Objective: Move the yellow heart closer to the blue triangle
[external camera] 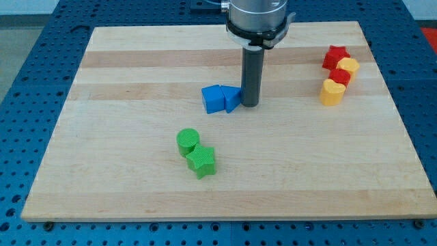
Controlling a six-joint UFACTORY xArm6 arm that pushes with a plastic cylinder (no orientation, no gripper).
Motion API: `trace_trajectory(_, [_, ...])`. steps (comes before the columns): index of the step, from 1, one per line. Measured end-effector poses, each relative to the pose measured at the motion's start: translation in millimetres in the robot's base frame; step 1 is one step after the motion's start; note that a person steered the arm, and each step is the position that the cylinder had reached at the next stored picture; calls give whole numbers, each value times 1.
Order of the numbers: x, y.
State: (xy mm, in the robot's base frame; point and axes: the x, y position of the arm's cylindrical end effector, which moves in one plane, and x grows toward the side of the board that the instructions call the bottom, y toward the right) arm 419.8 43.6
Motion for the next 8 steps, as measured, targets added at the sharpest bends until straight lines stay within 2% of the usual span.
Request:
trace_trajectory(1, [16,52])
trace_trajectory(3, [40,206])
trace_trajectory(4, [16,227])
trace_trajectory(7, [-17,134])
trace_trajectory(8, [-16,128])
